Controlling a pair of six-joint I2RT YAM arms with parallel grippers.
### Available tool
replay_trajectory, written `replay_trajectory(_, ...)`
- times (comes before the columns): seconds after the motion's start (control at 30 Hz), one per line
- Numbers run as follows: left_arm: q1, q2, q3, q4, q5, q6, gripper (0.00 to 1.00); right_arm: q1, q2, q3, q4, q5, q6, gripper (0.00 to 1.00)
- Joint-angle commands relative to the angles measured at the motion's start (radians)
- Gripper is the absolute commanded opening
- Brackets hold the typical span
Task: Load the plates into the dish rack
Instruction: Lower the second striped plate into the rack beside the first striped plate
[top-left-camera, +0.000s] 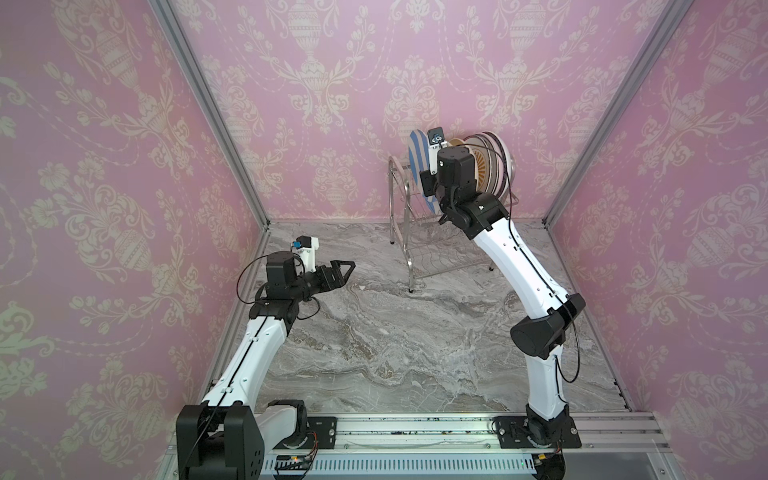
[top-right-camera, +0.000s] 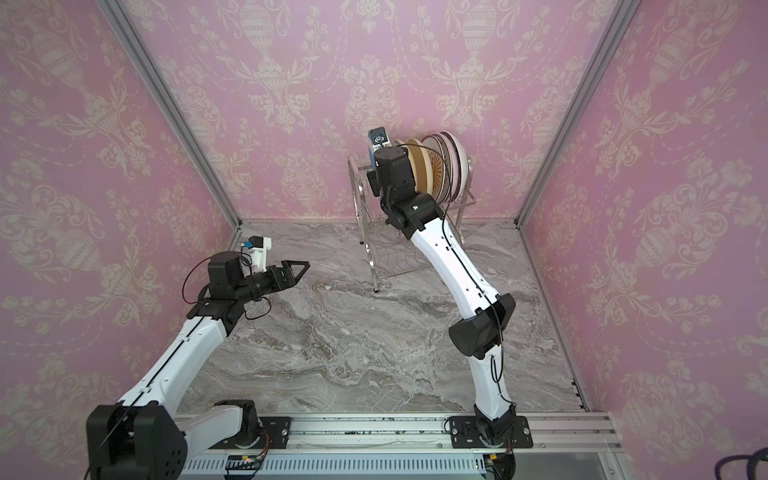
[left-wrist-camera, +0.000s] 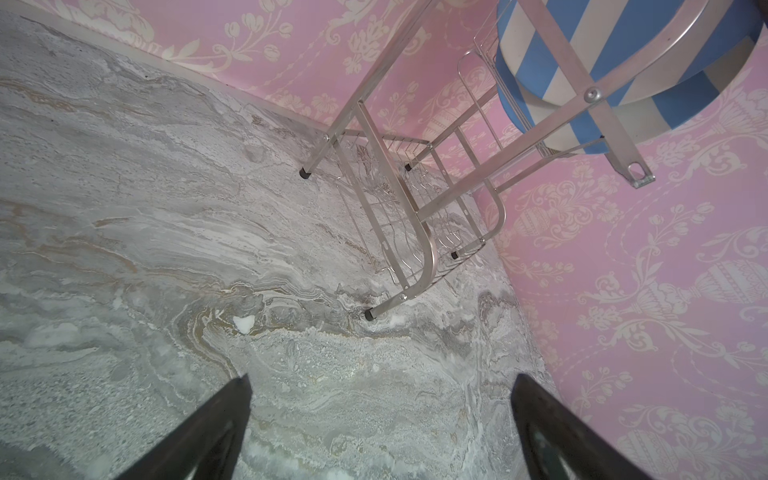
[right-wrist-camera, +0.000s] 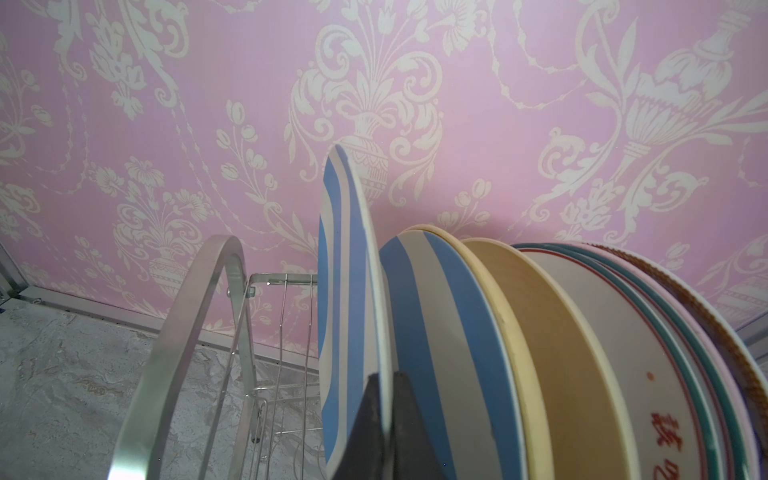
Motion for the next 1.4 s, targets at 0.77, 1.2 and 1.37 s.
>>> replay_trajectory(0.77, -0.008, -0.031, -0.024, -0.031, -0.011, 0.041, 0.99, 0.001, -0.095, -0.123, 0.047, -0.035, 0.09, 0.0)
replay_trajectory(1.2, -0.008, -0.056, -0.03, -0.05, -0.014, 0.051, 0.99, 0.023, -0.121, -0.154, 0.033, 0.032, 0.068, 0.11)
replay_trajectory(1.37, -0.008, -0.069, -0.034, -0.059, -0.019, 0.057, 0.99, 0.027, -0.128, -0.161, 0.033, 0.046, 0.061, 0.19)
